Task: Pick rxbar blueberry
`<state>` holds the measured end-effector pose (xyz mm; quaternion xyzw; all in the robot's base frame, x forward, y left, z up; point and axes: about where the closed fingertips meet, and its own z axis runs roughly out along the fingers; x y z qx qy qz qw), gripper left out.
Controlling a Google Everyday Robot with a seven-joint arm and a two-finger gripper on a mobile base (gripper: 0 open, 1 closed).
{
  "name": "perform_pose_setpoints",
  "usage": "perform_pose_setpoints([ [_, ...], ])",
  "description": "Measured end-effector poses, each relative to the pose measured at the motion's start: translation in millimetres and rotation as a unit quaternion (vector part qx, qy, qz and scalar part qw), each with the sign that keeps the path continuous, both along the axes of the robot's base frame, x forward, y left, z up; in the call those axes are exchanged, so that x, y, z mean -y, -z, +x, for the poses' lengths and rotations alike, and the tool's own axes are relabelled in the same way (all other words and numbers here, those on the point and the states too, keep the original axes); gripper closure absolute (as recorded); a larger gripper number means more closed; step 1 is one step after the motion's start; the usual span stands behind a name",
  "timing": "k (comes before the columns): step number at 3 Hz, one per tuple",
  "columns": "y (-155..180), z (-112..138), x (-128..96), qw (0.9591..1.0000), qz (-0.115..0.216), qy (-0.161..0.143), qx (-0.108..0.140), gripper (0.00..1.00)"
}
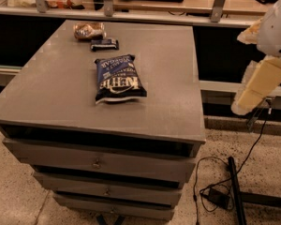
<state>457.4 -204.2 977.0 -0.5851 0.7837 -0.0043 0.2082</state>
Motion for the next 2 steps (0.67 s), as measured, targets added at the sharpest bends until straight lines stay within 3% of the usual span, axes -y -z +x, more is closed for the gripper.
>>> perform_pose_setpoints([
  [1, 0.5, 41.0, -19.7, 0.9972, 0.069, -0.001, 0.028, 0.00],
  [2, 3.7, 80.1, -33.6, 0.9909, 0.124, 0.004, 0.051, 0.00],
])
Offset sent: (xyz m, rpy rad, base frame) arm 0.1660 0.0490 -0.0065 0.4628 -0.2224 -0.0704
